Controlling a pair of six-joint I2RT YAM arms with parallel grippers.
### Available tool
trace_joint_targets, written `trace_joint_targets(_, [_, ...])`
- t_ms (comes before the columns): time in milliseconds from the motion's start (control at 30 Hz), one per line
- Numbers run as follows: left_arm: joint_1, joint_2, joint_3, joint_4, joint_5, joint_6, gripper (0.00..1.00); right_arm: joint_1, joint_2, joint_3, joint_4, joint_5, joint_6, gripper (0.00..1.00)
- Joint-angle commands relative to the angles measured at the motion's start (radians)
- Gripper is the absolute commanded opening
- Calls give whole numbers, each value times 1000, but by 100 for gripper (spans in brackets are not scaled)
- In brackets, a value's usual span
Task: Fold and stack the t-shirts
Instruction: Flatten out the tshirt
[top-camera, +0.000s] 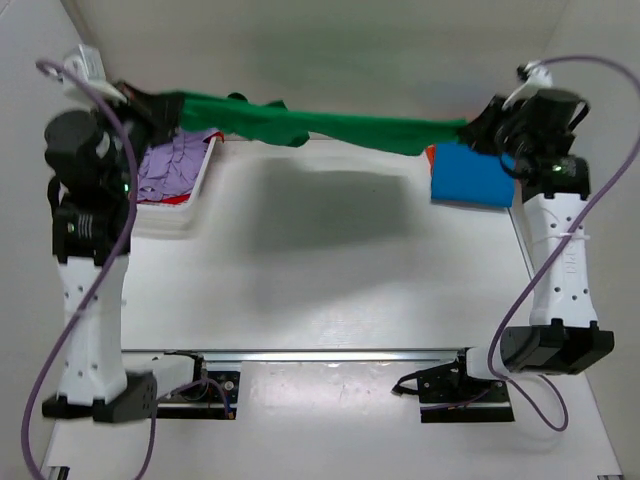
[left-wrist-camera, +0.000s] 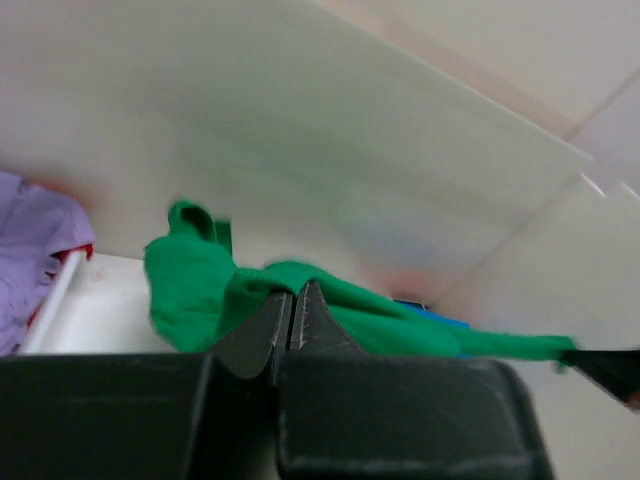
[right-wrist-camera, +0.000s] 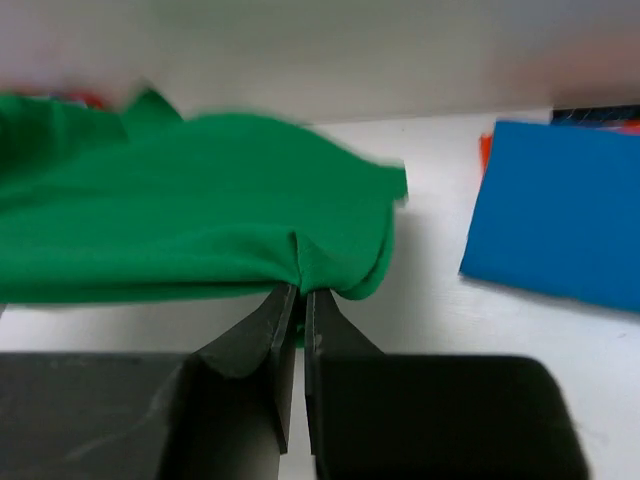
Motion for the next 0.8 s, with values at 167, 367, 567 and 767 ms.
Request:
trace_joint_targets(167, [-57,-350,-823,103,66,-49,0,-77,-145,-624,112,-95,-22,1])
trace_joint_targets(367, [-109,-650,-1264,37,98,-153,0,-2,-218,-869,0,1,-22,0])
trace_joint_targets(567, [-155,-759,-1403,-75,158,-195,0,127,-275,-1033,-158,96,58,0])
trace_joint_targets(767, [-164,-874,-1435,-159,165,-218,0,123,-379,-1154,-229,90,72,0])
